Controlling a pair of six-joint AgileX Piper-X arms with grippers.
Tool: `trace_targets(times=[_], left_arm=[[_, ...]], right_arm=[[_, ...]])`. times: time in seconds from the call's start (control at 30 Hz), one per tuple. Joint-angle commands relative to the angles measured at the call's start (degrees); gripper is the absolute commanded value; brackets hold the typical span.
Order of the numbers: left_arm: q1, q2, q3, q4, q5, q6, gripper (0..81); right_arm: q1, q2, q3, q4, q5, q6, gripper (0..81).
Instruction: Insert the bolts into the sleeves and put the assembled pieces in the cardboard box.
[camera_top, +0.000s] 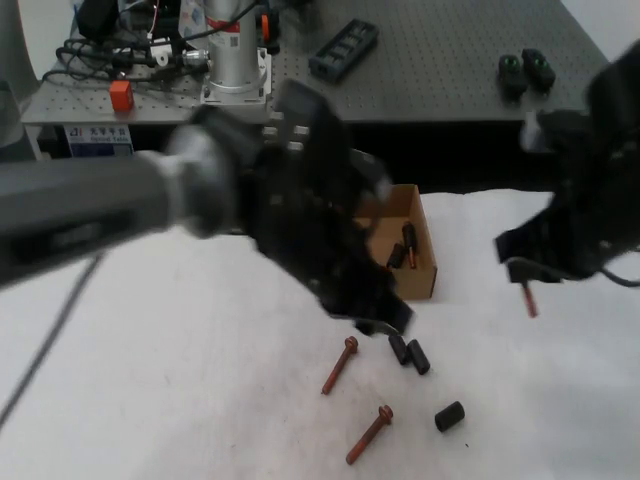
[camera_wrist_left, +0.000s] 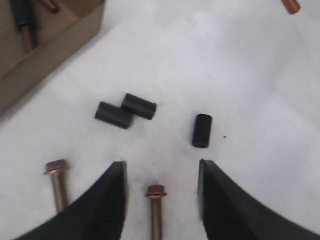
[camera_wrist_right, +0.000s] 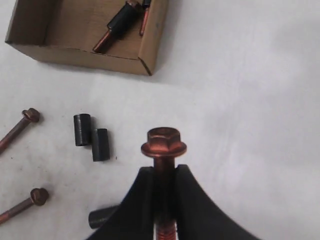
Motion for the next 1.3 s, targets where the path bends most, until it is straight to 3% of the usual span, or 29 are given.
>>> trace_targets(times=[0.0,0.33,0.5,0.8,1.1,1.27], left_arm=[[-1.90,2.73,-4.23,3.59,-0.83,3.47,33.7],[-10.73,18.98,-22.76,15.23,-9.15,11.48,33.7],[-11.74,22.98,-26.17,17.90,-14.54,13.85,33.7],[-11.74,26.08,-26.56,18.61,-15.47,14.23,33.2],[-11.74,26.20,-26.56,17.16,-15.05,14.23,2.0],[-11.11,23.99,-26.56,17.34,-15.05,11.72,0.6]], right_arm=[[-3.01,-7.52,4.77,1.07,-1.31,3.10,5.2],[-10.33,-17.35,10.61,4.93,-1.79,2.87,5.2],[-10.81,-17.54,10.61,5.31,-3.58,2.77,5.2],[-10.81,-17.54,10.61,5.32,-3.90,2.77,5.2],[-10.81,-17.54,10.61,5.05,-5.39,3.00,5.2],[-10.81,-18.05,10.74,1.55,-9.20,3.00,5.2]])
